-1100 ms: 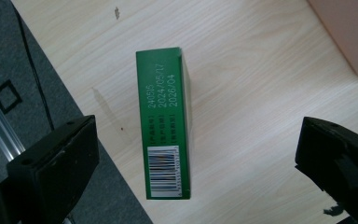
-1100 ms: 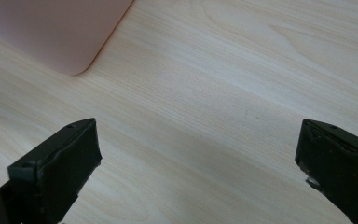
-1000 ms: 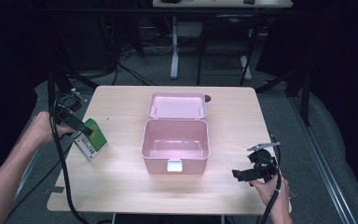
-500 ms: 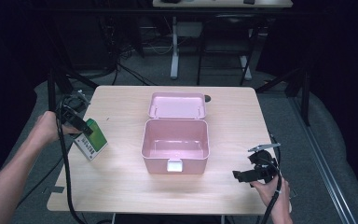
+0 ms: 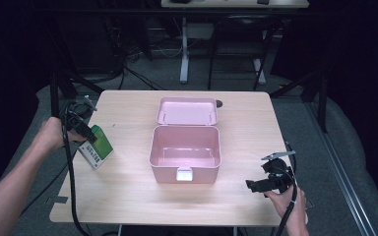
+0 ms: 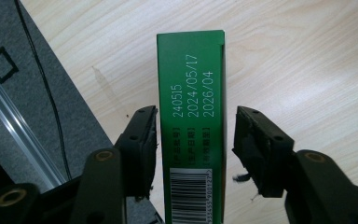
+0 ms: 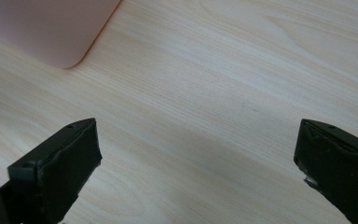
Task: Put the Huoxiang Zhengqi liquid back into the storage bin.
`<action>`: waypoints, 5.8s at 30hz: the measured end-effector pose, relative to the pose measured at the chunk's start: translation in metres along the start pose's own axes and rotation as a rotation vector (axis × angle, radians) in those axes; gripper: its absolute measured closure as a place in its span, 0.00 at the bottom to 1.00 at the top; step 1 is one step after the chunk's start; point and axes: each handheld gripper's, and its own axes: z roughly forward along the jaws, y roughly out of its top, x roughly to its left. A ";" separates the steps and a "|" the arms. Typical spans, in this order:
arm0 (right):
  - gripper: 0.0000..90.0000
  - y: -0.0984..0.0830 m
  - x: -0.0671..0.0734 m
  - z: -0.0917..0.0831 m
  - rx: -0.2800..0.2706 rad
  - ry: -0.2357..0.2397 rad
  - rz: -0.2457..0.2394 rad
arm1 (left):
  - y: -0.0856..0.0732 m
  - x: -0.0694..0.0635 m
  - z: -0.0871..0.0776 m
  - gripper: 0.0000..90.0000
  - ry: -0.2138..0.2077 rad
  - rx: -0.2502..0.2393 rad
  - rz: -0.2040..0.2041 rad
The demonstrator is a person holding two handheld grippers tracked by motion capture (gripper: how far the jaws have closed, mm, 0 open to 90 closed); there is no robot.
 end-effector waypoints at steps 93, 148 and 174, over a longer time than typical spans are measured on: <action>0.00 -0.005 -0.001 0.000 0.045 -0.044 -0.048 | 0.042 -0.062 -0.117 0.71 0.011 -0.005 0.395; 0.00 -0.003 0.004 0.001 0.046 -0.043 -0.073 | 0.116 -0.153 -0.181 0.70 0.031 -0.101 0.628; 0.00 -0.003 0.005 -0.001 0.037 -0.039 -0.066 | 0.138 -0.208 -0.158 0.71 -0.043 -0.109 0.768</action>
